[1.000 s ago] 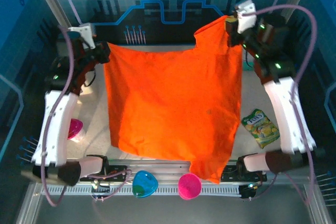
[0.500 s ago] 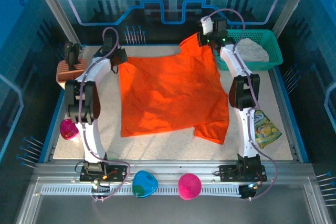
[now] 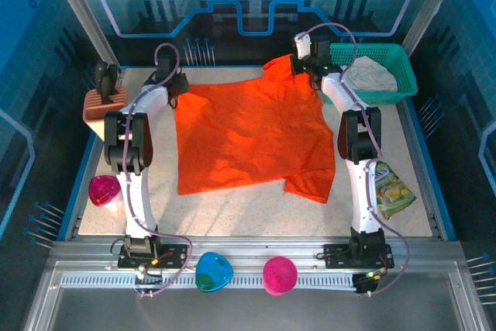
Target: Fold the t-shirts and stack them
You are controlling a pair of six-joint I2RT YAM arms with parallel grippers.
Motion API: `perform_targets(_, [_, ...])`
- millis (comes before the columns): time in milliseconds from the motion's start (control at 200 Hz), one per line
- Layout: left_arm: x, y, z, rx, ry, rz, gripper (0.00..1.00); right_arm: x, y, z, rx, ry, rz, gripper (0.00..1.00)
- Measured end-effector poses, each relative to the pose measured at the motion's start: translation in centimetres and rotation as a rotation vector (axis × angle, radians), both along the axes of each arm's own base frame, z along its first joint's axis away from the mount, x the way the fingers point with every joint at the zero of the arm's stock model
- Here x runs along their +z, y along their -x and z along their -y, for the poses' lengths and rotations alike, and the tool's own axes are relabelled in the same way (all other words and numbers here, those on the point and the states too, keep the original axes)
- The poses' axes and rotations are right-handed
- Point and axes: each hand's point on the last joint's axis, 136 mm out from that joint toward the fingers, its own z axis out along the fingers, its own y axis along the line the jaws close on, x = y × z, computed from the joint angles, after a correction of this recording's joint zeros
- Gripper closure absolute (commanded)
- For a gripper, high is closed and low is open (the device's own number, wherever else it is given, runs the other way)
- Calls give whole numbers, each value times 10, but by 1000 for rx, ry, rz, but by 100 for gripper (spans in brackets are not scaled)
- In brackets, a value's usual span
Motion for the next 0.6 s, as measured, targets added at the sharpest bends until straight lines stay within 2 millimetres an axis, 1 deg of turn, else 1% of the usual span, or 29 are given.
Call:
perform_targets(165, [-10, 22, 0, 0, 0, -33, 100, 14, 26, 4, -1, 0, 6, 100])
perform_targets(290, [-7, 37, 0, 0, 0, -37, 100, 27, 43, 7, -1, -4, 24, 100])
perform_targets(370, [-4, 45, 0, 0, 0, -35, 100, 31, 54, 10, -3, -5, 30, 100])
perform_targets(455, [2, 51, 1, 0, 1, -26, 100, 30, 64, 13, -4, -5, 29, 100])
perform_targets(596, [8, 64, 1, -3, 4, -22, 100, 20, 81, 18, -11, -5, 7, 100])
